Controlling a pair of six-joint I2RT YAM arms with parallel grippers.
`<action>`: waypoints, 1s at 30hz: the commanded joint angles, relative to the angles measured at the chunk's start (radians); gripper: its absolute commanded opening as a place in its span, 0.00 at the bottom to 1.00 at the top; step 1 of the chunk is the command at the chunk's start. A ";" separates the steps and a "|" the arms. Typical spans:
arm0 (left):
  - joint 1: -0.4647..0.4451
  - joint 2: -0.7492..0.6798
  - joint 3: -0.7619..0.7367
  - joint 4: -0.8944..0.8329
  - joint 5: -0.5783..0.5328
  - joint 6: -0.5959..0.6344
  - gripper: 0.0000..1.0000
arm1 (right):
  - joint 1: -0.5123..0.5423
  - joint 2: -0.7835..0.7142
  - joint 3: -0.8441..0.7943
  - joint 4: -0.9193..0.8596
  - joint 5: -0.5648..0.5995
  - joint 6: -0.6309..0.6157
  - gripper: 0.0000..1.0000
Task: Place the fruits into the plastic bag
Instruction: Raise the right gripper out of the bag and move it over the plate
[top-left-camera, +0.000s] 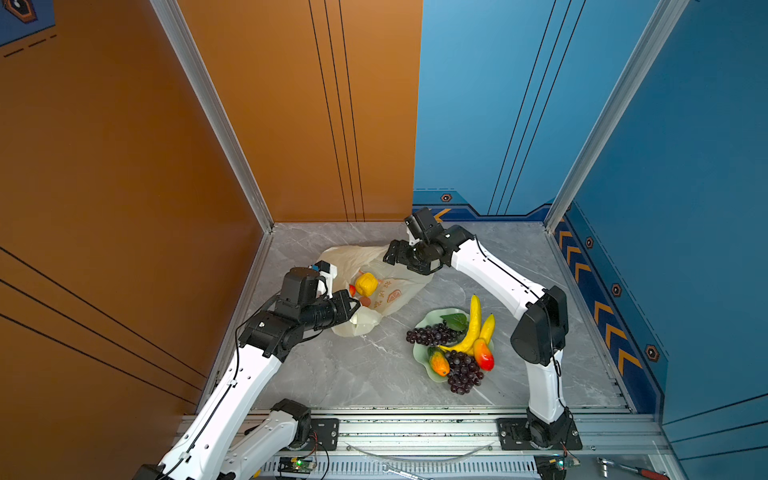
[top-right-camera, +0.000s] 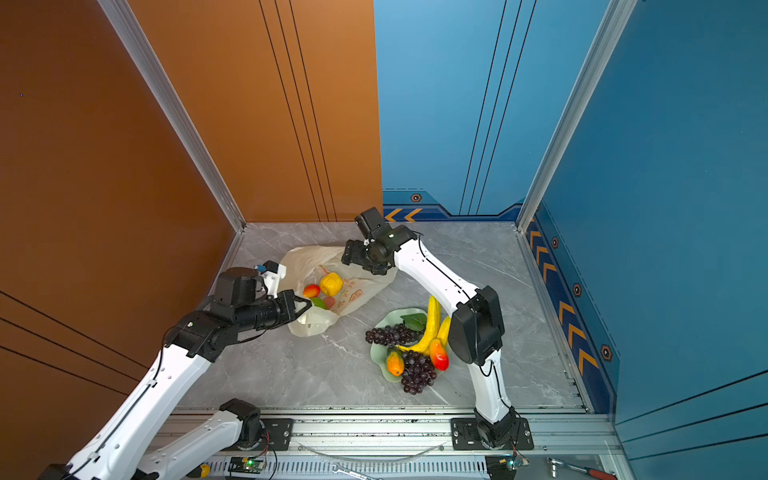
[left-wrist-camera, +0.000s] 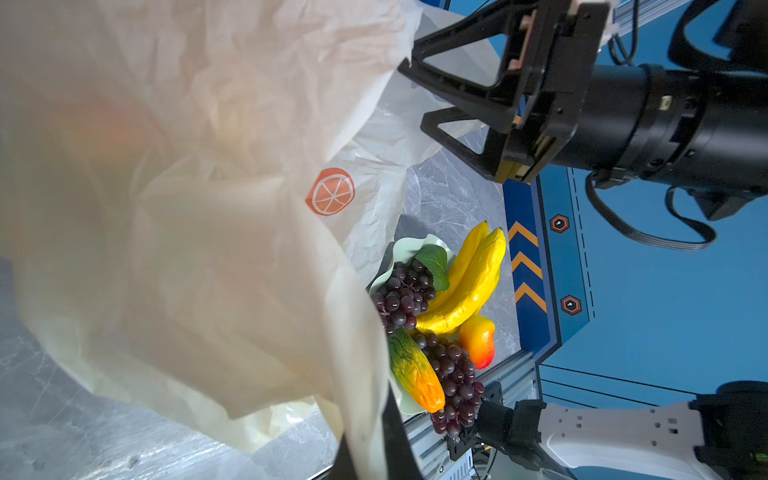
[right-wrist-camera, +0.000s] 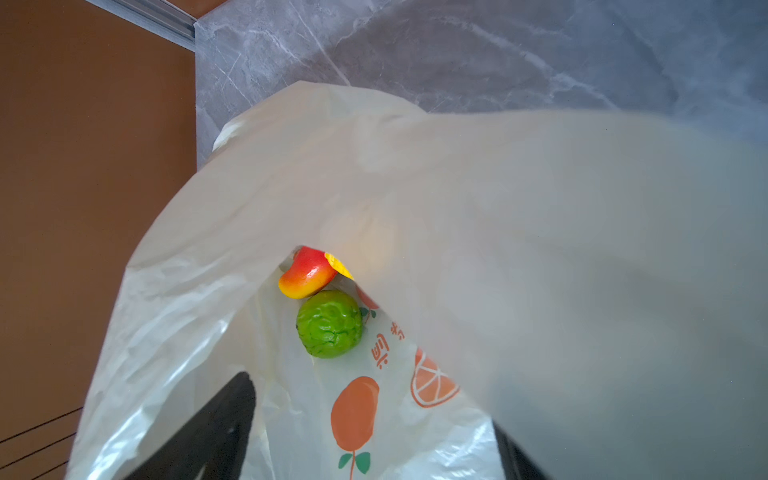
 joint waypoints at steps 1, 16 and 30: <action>0.008 0.004 -0.008 0.009 0.024 0.012 0.00 | 0.004 -0.063 0.052 -0.109 0.017 -0.039 0.88; -0.022 0.016 0.001 0.028 0.010 -0.002 0.00 | 0.071 -0.388 -0.105 -0.314 0.079 0.002 1.00; -0.074 0.018 0.000 0.028 -0.014 -0.005 0.00 | 0.205 -0.569 -0.395 -0.553 0.252 -0.198 1.00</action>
